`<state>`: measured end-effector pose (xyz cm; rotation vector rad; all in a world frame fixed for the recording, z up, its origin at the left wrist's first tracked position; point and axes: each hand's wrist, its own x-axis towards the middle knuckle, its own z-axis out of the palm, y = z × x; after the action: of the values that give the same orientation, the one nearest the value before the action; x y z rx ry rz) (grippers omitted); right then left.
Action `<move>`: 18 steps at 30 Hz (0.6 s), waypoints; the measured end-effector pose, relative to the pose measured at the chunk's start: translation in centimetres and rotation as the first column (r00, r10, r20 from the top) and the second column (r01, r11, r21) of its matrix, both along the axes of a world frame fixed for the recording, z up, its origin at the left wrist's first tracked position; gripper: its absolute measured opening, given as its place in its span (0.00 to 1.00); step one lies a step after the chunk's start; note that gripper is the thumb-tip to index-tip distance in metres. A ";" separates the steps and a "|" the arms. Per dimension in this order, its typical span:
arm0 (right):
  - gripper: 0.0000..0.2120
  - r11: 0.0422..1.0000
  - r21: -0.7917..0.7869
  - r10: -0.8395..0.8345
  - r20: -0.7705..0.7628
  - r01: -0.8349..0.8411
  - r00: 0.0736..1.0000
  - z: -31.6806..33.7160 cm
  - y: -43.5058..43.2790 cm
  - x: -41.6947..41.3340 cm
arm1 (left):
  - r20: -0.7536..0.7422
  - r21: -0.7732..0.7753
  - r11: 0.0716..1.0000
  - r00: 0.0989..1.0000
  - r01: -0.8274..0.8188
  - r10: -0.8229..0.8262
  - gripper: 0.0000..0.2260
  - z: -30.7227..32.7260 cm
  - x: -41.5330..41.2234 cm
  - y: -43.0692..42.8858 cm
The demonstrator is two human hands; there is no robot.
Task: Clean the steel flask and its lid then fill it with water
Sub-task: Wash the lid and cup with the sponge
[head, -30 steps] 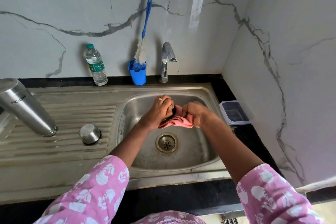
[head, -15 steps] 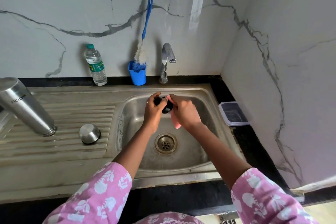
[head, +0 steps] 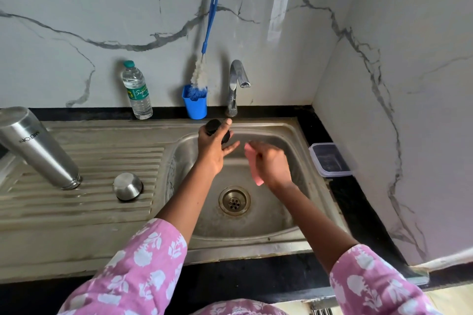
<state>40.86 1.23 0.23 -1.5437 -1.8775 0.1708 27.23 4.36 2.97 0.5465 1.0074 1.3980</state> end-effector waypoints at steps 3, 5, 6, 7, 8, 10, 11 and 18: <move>0.22 0.942 -0.329 -0.191 -0.354 0.069 0.915 1.9 1.0 1.3 | -0.002 -0.006 0.995 0.995 0.099 -0.099 0.12 -0.4 -0.2 -0.1; 0.25 0.915 -0.397 -0.251 -0.434 0.067 0.865 2.6 1.4 1.6 | 0.109 -0.068 0.983 0.981 0.170 -0.162 0.09 -0.1 0.0 -0.5; 0.24 0.915 -0.398 -0.250 -0.434 0.065 0.866 2.9 1.5 1.6 | 0.179 -0.088 0.978 0.969 0.187 -0.169 0.11 -0.1 0.1 -0.7; 0.23 0.919 -0.390 -0.237 -0.417 0.062 0.877 3.0 1.5 1.5 | 0.222 -0.093 0.978 0.962 0.186 -0.161 0.10 -0.3 0.1 -0.9; 0.23 0.923 -0.379 -0.223 -0.388 0.066 0.894 3.1 1.6 1.4 | 0.245 -0.088 0.979 0.957 0.181 -0.155 0.10 -0.4 0.1 -1.1; 0.22 0.939 -0.334 -0.197 -0.340 0.078 0.919 3.4 1.8 1.2 | 0.238 -0.053 0.982 0.957 0.183 -0.165 0.11 -1.1 0.1 -1.1; 0.22 0.947 -0.310 -0.187 -0.324 0.082 0.927 3.5 1.9 1.2 | 0.230 -0.030 0.982 0.957 0.188 -0.176 0.13 -1.3 0.1 -1.0; 0.09 0.998 0.013 0.054 0.130 -0.056 0.990 4.5 1.8 1.0 | 0.028 0.068 0.960 0.962 0.270 -0.273 0.12 -1.5 -0.1 -1.2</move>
<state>41.85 3.01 4.76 -1.5245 -2.0191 0.0811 27.09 3.19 1.42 0.6765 0.8256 1.1934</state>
